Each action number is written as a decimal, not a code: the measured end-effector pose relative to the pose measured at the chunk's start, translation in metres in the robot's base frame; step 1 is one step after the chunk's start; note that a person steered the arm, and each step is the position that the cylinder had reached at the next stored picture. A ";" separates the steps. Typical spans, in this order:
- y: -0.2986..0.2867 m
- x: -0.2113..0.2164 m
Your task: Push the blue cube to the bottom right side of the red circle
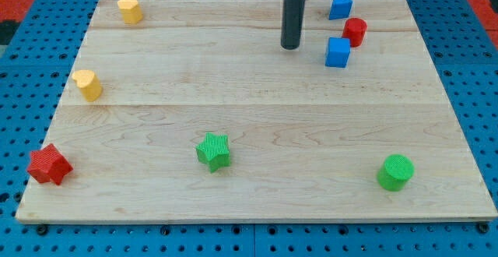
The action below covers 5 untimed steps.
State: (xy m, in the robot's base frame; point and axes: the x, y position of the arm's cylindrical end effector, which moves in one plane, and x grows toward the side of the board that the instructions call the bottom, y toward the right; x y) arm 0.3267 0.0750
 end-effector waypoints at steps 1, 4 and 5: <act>0.036 0.016; 0.057 0.034; 0.083 0.024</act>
State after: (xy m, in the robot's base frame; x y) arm 0.3506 0.1581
